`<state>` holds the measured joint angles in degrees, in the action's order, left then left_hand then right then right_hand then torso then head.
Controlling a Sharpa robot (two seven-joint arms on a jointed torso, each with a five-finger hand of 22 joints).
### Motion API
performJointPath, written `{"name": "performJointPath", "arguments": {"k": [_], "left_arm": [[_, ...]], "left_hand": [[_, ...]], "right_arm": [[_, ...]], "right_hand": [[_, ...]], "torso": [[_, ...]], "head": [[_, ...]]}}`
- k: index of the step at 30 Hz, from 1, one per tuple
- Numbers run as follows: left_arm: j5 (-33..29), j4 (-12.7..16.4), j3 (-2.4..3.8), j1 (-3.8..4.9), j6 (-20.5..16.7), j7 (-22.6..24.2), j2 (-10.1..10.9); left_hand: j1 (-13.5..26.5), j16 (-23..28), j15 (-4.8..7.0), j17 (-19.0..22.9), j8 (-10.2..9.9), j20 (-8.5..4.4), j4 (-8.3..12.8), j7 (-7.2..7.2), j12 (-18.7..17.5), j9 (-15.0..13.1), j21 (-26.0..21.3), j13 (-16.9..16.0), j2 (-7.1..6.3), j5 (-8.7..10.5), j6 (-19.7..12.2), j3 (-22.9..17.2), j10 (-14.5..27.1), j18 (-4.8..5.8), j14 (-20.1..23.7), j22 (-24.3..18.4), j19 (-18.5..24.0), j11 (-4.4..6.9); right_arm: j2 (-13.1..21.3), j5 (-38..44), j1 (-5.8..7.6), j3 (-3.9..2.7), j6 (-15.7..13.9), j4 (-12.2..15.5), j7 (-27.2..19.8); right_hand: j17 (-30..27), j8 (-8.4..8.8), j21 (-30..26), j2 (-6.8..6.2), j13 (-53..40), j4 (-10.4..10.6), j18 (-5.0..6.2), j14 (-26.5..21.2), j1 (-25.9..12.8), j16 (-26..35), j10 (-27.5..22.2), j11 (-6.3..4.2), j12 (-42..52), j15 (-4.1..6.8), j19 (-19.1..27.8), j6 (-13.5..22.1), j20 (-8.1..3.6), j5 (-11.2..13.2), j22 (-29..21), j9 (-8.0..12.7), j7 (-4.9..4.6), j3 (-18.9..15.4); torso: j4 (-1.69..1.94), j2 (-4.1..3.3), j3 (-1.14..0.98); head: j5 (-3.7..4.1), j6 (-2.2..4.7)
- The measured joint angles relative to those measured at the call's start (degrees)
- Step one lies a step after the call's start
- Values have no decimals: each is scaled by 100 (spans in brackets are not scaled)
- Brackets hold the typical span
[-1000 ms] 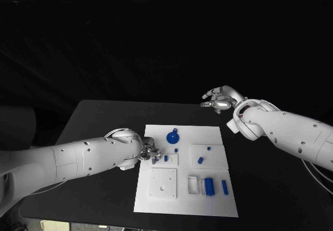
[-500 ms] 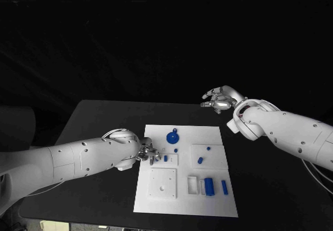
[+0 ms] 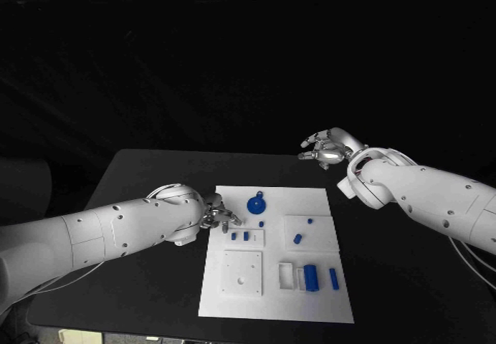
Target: Assemble the parts on the task board
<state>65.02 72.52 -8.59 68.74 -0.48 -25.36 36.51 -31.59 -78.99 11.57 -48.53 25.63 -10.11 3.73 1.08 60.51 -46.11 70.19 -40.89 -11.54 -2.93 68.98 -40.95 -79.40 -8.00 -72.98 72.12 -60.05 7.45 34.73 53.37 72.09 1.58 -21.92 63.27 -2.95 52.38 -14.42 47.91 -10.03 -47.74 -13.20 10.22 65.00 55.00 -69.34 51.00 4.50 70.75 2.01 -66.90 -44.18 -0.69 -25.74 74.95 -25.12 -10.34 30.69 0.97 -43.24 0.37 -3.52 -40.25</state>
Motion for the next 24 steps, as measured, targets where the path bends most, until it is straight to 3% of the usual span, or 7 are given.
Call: {"name": "performJointPath", "arguments": {"k": [3, 6, 10, 14, 18, 22, 24], "left_arm": [[-237, 15, 97, 13, -131, 31, 57], [-591, 18, 118, 48, -323, 112, 104], [-966, 22, 123, 69, -613, 347, 126], [-1170, 2, 117, 68, -880, 791, 88], [-1109, -35, 66, 66, -1214, 1439, -14], [-698, -84, -80, 59, -1603, 2123, -115], [-433, -124, -99, 44, -1721, 2340, -168]], "left_hand": [[-78, 203, -21, 88, -89, 54, -47, -86, -199, 1, -125, 79, -78, 0, -249, 13, 167, -7, 201, -53, 165, -108], [-180, 579, -197, 257, -373, 172, -14, -322, -560, 87, -430, 224, -158, 0, -892, 29, 663, 9, 647, -158, 568, -340], [-672, 1145, -456, 552, -510, 340, 466, -565, -1115, 148, -889, 504, 64, 0, -1340, 76, 1333, 287, 1253, -329, 1110, -580], [-1796, 1709, -773, 905, -653, 498, 1055, -822, -1879, 320, -1321, 1013, 273, 0, -1679, -96, 1925, 448, 1725, -488, 1526, -871], [-2790, 1883, -957, 1093, -772, 539, 1212, -876, -2798, 609, -1476, 1716, 225, -35, -1773, -66, 1946, 460, 1791, -511, 1644, -1085], [-3130, 1883, -986, 1168, -914, 539, 1213, -803, -3572, 851, -1517, 2222, 98, -35, -1666, 122, 1589, 461, 1799, -451, 1644, -1100], [-3185, 1859, -1005, 1186, -948, 539, 1218, -812, -3833, 915, -1517, 2357, 44, -35, -1658, 161, 1549, 467, 1780, -429, 1644, -1140]], "right_arm": [[6, 0, -2, 0, 0, 1, 0], [15, 0, -2, 0, 0, 2, 0], [19, 1, -2, 0, 0, 2, 1], [28, 1, -3, 0, 0, -1, 1], [29, 1, -5, 0, 0, -18, 1], [27, 1, -12, 0, 1, -33, 1], [25, 1, -13, 0, 1, -34, 1]], "right_hand": [[-1, 0, 0, 0, 0, 0, 0, 0, 0, 0, 0, 0, 0, 0, 0, 0, 0, 0, 0, 4, 1, 0], [-1, 0, 0, 0, 1, 0, 0, 0, 0, 0, 0, 0, -1, 0, 0, 0, 0, 0, -1, 4, 1, 0], [-1, 0, 0, 0, 6, 0, 1, 0, 0, 0, 0, 0, -4, 0, 0, 0, 1, 0, -1, 3, 2, 0], [-1, 0, 0, 0, 6, 0, 1, 0, 0, 0, 0, 0, -4, 0, 8, 0, 8, 0, -1, 3, 3, 0], [-1, 0, 0, 0, 5, 0, 0, 0, 0, 0, 0, 0, -5, 0, 8, 0, 9, 0, -2, 3, 4, 0], [-1, 0, 0, 0, 5, 0, 0, 0, 0, 0, 0, 0, -5, 0, 8, -1, 9, 0, -2, 3, 5, 0], [-1, 0, 0, 0, 11, 0, 0, 0, 0, 0, 0, 0, -5, 0, 8, -1, 9, 0, -2, 3, 5, 0]], "torso": [[3, 1, 0], [7, 3, -3], [6, 5, -4], [4, 4, -6], [1, 2, -6], [-1, 0, -5], [-3, -1, -5]], "head": [[0, 14], [0, 21], [-4, 34], [3, 52], [24, 73], [31, 94], [36, 96]]}}
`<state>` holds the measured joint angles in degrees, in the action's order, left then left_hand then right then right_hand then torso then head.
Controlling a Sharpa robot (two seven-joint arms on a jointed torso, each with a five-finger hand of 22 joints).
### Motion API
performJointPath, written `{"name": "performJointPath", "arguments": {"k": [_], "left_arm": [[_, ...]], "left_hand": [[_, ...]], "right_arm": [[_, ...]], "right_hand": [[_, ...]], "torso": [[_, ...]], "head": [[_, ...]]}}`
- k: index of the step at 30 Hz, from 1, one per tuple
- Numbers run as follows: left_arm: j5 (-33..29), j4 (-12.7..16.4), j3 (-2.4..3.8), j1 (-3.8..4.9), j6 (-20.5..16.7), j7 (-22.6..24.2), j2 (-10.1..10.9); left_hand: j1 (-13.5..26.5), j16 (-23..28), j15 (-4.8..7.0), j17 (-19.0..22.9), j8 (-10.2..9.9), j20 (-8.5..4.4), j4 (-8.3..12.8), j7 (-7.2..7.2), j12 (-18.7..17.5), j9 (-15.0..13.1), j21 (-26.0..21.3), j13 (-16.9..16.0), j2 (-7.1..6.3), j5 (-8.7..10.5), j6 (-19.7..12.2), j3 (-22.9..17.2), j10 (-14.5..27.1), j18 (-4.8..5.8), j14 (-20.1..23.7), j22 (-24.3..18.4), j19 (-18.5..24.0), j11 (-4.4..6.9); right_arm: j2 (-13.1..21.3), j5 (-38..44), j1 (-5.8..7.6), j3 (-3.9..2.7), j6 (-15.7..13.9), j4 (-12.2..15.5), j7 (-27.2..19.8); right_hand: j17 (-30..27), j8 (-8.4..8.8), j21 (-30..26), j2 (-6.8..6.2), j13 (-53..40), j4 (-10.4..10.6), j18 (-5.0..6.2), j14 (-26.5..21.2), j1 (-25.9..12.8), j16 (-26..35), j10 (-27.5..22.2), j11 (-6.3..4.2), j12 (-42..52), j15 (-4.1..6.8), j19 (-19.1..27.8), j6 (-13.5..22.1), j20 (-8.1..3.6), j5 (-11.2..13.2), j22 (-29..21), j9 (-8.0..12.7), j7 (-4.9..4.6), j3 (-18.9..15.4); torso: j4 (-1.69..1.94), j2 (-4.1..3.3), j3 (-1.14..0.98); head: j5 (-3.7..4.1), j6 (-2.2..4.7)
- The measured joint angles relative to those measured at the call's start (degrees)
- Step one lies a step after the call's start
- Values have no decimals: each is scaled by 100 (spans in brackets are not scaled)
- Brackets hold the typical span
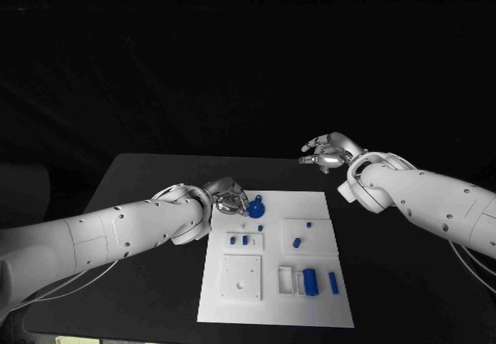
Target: Assemble the parts on the task board
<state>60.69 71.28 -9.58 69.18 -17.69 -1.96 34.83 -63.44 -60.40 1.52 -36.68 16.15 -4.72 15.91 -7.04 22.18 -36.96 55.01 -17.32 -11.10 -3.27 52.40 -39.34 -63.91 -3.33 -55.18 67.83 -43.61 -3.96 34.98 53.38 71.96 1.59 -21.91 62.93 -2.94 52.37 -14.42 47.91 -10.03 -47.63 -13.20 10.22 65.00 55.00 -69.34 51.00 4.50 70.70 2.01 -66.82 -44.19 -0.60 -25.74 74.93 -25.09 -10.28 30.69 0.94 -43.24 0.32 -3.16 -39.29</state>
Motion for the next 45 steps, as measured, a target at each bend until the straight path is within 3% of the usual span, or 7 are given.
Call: {"name": "performJointPath", "arguments": {"k": [2, 9, 17, 24, 29, 32, 45], "left_arm": [[377, -53, -4, -13, -108, 181, -98], [1421, -204, -17, -38, -206, 433, -381], [2151, -418, -189, -70, -139, 503, -602], [2401, -583, -208, -172, -114, 586, -709], [2469, -675, -208, -211, -114, 617, -781], [2497, -721, -208, -238, -114, 626, -819], [2568, -1007, -207, -313, -77, 603, -972]], "left_hand": [[-80, -25, 10, 5, -25, 7, -15, -19, -172, 40, 0, 80, 41, 0, 19, 15, -38, 25, -55, 11, -55, -23], [-148, -128, -39, 28, -112, -53, -89, -10, -709, 160, 0, 292, -28, 0, 32, 89, -34, 34, -205, 66, -219, -67], [-163, -278, -46, 22, -168, -101, -147, -52, -953, 266, 134, 376, -12, 0, 51, 183, -46, -65, -444, 133, -434, -137], [-208, -283, -37, 22, -169, -115, -145, -72, -986, 278, 155, 385, 32, -52, 72, 181, -117, -65, -495, 149, -466, -111], [-230, -283, -30, 27, -169, -133, -132, -72, -1044, 313, 155, 408, 10, -71, 71, 166, -141, -65, -502, 157, -485, -125], [-230, -283, -50, 36, -169, -151, -132, -72, -1114, 333, 155, 428, 10, -71, 71, 166, -144, -64, -523, 165, -504, -124], [-230, -332, -90, 42, -200, -154, -150, -72, -1304, 393, 178, 500, 10, -39, 71, 148, -106, -62, -563, 198, -550, -161]], "right_arm": [[-3, 0, 0, 0, 1, -1, 0], [-30, 0, -5, 1, 1, -6, 2], [-46, 1, -6, 1, 1, -17, 5], [-55, 1, -6, 1, -9, -42, -4], [-55, 1, -6, 1, -12, -44, -11], [-55, 1, -6, 1, -14, -44, -14], [-44, 0, -6, 1, -21, 9, -19]], "right_hand": [[0, 0, 0, 0, 0, 0, 0, 0, 0, 0, 0, 0, 0, 0, -1, -6, -1, 0, 0, 0, 6, 0], [0, 0, 0, 0, 0, 0, 0, 0, 0, 0, 0, 0, -1, 0, -9, 3, -34, -22, -1, 0, 16, 0], [1, 0, 0, 0, 0, 0, 0, 0, 0, 0, 0, 0, -4, 0, -7, 3, -36, -22, -1, -1, 17, 0], [-43, 0, -58, 0, 87, 3, 0, -65, 0, 48, -113, -18, -92, -14, 106, 2, -20, -22, -1, -1, 16, 3], [-194, 0, -306, -25, 367, 24, 11, -278, -25, 286, -295, 18, -373, -41, 364, 37, 125, -22, -5, -1, -46, 57], [-300, 0, -453, -32, 581, 24, 93, -363, -31, 419, -332, 21, -555, -50, 477, 45, 208, -22, -47, -1, -55, 88], [-347, 0, -511, -31, 717, 24, 136, -364, -31, 422, -331, 21, -593, -51, 482, 42, 215, -22, -54, -1, -57, 88]], "torso": [[-1, -1, 0], [-7, -2, -1], [-7, -2, -4], [-8, -4, -5], [-8, -6, -2], [-8, -7, -2], [-4, -9, 2]], "head": [[5, -14], [9, -16], [1, -13], [4, -12], [14, -14], [18, -17], [47, -32]]}}
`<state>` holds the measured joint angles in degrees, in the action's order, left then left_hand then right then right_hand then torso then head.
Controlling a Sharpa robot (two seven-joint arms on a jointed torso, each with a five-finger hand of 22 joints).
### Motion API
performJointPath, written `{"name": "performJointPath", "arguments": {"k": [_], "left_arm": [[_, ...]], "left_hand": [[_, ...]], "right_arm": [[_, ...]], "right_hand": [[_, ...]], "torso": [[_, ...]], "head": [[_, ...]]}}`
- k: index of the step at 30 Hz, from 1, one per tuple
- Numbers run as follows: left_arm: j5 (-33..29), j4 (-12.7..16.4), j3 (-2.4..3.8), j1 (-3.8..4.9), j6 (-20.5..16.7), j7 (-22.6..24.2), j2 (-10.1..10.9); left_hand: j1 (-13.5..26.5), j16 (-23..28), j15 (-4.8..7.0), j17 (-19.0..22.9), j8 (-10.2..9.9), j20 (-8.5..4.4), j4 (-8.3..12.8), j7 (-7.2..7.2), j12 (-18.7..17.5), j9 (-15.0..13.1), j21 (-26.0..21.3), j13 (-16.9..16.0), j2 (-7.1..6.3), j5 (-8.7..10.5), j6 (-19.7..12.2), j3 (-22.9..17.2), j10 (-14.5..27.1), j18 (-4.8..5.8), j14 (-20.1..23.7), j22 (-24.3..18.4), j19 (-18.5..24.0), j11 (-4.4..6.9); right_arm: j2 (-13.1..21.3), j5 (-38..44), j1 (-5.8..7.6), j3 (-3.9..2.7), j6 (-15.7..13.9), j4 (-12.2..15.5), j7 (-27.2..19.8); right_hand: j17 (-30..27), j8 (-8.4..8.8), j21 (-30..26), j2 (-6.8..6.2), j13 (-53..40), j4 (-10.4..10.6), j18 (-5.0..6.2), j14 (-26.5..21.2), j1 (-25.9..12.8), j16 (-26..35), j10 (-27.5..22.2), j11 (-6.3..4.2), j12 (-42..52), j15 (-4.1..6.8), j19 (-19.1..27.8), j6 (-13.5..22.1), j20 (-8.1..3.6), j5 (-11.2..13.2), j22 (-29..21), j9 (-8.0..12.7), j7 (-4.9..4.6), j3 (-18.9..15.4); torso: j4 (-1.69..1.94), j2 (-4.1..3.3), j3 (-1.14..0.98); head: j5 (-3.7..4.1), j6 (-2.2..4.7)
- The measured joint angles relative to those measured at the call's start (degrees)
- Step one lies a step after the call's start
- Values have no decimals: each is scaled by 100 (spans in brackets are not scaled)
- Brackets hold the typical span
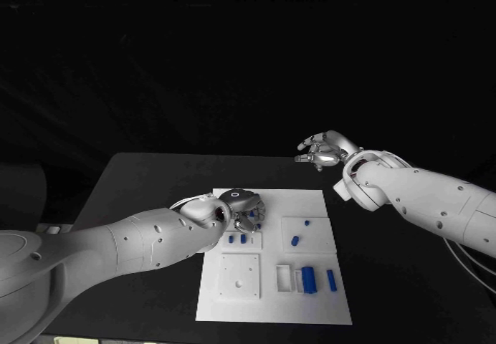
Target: Assemble the parts on the task board
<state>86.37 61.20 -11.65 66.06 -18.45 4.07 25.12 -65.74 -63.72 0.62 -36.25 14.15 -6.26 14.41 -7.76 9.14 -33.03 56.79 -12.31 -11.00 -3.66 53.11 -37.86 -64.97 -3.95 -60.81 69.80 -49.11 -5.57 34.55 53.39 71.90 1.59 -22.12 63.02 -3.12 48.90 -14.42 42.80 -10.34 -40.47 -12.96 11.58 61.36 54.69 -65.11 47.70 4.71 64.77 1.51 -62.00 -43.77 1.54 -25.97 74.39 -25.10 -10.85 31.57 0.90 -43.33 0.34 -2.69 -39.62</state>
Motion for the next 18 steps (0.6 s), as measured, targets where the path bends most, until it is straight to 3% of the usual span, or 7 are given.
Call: {"name": "performJointPath", "arguments": {"k": [18], "left_arm": [[17, -305, 0, -103, 23, -22, -184]], "left_hand": [[0, -110, 0, 0, 0, 22, -15, 0, -144, 56, 60, 70, 0, 0, 0, -15, 12, 9, -42, 56, -38, -8]], "right_arm": [[3, 0, 0, 0, -4, 40, -1]], "right_hand": [[-12, 0, 0, 0, 29, 0, 4, 0, 0, 0, 2, 0, 0, -1, 0, 2, 1, 0, -5, 0, 10, 0]], "torso": [[4, 8, -7]], "head": [[21, -21]]}}
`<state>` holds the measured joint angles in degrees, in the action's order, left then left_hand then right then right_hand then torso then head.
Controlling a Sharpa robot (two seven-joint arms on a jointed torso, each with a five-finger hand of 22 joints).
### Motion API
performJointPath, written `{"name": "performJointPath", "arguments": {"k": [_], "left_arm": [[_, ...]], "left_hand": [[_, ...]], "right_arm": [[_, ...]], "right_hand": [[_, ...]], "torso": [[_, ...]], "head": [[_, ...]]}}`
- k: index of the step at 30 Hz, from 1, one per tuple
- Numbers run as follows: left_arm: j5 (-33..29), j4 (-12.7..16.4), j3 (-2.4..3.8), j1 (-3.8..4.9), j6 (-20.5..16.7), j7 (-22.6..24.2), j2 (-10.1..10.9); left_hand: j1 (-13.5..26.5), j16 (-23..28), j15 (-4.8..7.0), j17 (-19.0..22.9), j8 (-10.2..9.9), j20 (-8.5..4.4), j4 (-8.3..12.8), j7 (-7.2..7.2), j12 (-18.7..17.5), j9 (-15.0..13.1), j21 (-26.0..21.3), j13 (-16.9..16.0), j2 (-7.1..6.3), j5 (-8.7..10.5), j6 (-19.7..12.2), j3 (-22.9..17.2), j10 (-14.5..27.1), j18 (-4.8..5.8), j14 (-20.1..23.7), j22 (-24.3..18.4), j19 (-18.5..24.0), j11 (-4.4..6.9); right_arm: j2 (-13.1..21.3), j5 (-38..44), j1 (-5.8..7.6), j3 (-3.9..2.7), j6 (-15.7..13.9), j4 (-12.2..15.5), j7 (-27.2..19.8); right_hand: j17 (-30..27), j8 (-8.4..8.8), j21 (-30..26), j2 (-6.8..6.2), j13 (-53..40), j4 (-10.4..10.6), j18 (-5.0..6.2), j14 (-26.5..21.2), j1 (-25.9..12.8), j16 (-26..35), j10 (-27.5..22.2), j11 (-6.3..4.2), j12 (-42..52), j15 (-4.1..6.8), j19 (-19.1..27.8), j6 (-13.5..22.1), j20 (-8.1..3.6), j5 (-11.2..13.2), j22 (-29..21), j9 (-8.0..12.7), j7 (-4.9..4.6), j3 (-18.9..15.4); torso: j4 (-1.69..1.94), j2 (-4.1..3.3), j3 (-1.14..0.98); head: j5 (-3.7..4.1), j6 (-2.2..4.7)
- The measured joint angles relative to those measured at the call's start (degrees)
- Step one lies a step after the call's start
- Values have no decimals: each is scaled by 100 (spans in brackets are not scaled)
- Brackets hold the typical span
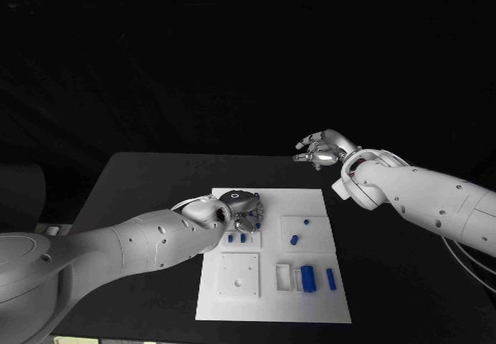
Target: Assemble the parts on the task board
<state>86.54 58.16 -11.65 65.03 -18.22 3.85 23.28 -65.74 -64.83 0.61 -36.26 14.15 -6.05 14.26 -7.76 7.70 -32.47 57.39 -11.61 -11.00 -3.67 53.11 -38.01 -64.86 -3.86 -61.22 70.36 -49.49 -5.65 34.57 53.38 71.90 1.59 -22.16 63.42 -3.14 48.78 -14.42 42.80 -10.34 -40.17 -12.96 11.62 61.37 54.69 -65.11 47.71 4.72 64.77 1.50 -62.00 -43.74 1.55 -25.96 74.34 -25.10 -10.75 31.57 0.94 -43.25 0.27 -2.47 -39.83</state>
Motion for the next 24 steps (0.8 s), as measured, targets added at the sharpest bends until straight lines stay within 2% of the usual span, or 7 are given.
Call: {"name": "performJointPath", "arguments": {"k": [4, 7, 10, 13, 17, 24], "left_arm": [[1, -51, 1, -33, 10, -1, -35], [2, -74, 1, -51, 21, -3, -53], [2, -103, 1, -55, 43, -5, -66], [3, -130, 6, -55, 72, -9, -76], [3, -176, 9, -54, 87, -10, -108], [3, -289, 18, -62, 89, 5, -179]], "left_hand": [[-23, -58, 31, -25, 0, -27, 0, 0, -39, 16, 23, 11, 23, 0, 0, 0, -3, 2, -31, 23, -34, 3], [-35, -129, 62, -49, 0, -40, 0, 0, -66, 29, 49, 18, 35, 0, 0, 0, -47, 2, -62, 46, -62, 48], [-45, -178, 76, -61, 0, -40, 0, 3, -66, 37, 49, 24, 45, -3, 3, 0, -67, 3, -76, 55, -63, 69], [-53, -218, 135, -62, 0, -49, 0, 46, -88, 48, 50, 27, 113, -3, 45, 0, -135, -1, -136, 66, -74, 137], [-53, -244, 145, -62, 0, -50, 0, 63, -88, 56, 50, 26, 113, -3, 62, 0, -167, -10, -145, 73, -91, 169], [-53, -244, 164, -62, 0, -50, 0, 63, -78, 63, 50, 19, 159, -4, 62, 0, -212, -21, -164, 81, -92, 166]], "right_arm": [[0, 0, 0, 0, -1, 8, 0], [0, 0, 0, 0, -1, 17, 0], [-1, 0, 0, 0, -1, 19, 0], [-3, 0, 0, 0, -1, 19, 0], [-3, 0, 0, 0, -1, 22, 0], [-3, 0, 0, 0, -1, 32, 0]], "right_hand": [[0, -21, 0, 0, 6, 0, 1, 0, 0, 0, 0, 0, 0, 0, 0, 0, 0, 0, 0, 0, 1, 0], [0, -21, 0, 0, 6, 0, 1, 0, 0, 0, 0, 0, 0, 0, 0, -1, 0, 0, 0, 0, 2, 0], [0, -21, 0, 0, 13, 0, 1, 0, 0, 0, 1, 0, 0, 0, 0, -2, 0, 0, 0, 0, 4, 0], [0, -21, 0, 0, 14, 0, 1, 0, 0, 0, 1, 0, 0, 0, 0, -3, 0, 0, 0, 0, 5, 0], [-5, -21, 0, 0, 20, 0, 1, 0, 0, 0, 1, 0, 0, -1, -1, -6, 1, 0, 0, 0, 9, 0], [-5, -21, 0, 0, 27, 0, 1, 1, 0, 0, 1, 0, 0, -1, -1, -10, 1, 0, 0, 0, 8, 0]], "torso": [[-1, -1, -1], [-1, -1, -1], [-1, -3, -1], [0, -3, -1], [2, -3, -1], [1, -2, -1]], "head": [[5, -2], [12, -2], [16, -5], [23, -11], [31, -17], [40, -23]]}}
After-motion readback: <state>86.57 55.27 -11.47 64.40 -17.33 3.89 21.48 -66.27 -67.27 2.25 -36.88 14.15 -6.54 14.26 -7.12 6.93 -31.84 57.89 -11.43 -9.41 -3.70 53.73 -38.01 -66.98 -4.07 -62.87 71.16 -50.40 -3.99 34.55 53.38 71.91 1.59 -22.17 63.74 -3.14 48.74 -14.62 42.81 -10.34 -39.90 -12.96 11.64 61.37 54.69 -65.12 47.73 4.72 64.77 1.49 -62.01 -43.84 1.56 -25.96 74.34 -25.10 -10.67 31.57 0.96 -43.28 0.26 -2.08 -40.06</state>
